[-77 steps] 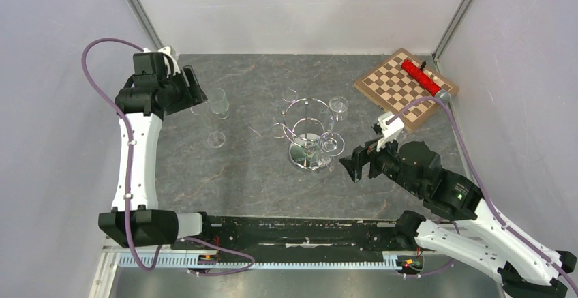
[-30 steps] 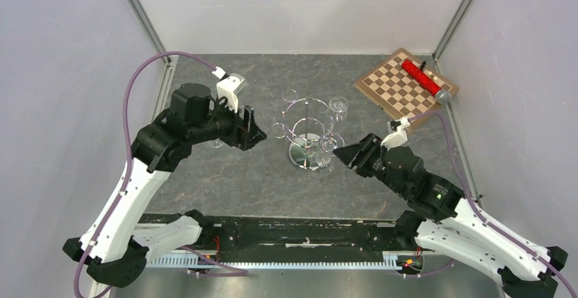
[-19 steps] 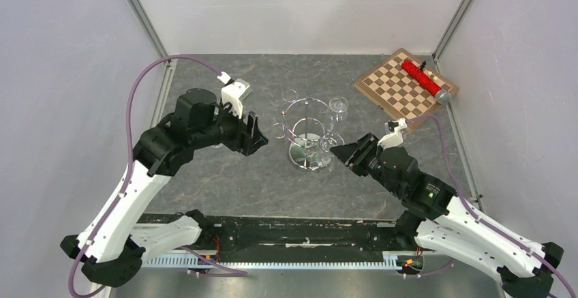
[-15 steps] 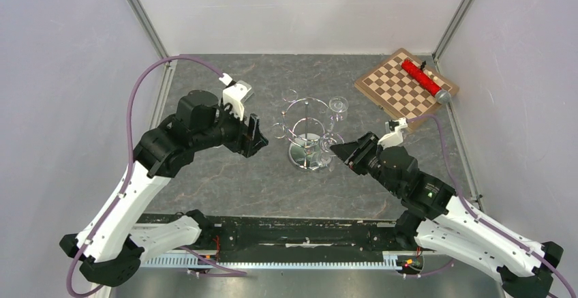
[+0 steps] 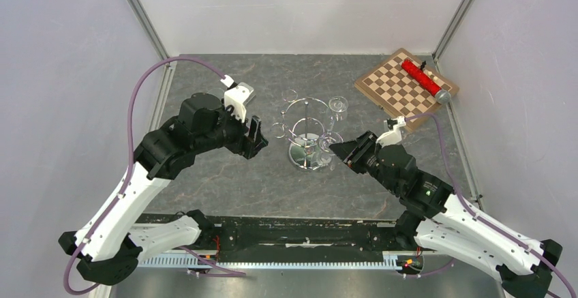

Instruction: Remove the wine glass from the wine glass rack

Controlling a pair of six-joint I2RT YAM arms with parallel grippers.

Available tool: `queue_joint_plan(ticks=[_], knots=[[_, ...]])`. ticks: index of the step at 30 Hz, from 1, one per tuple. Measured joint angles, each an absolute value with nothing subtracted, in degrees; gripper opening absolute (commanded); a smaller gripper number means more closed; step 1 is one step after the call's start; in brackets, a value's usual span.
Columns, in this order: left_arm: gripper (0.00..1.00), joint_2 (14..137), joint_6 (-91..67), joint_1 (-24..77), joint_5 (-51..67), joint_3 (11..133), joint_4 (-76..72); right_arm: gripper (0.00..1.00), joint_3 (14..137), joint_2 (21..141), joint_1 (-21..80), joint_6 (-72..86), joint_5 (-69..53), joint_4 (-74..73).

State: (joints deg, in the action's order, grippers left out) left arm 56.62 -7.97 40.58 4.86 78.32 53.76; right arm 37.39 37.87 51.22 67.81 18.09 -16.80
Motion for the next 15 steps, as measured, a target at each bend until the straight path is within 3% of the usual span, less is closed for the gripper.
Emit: queue_joint_plan(ticks=[15], knots=[[0.77,56.62,-7.92,42.19,1.69,77.56,53.87,0.33,39.79,38.11,51.20,65.39,19.05,-18.96]])
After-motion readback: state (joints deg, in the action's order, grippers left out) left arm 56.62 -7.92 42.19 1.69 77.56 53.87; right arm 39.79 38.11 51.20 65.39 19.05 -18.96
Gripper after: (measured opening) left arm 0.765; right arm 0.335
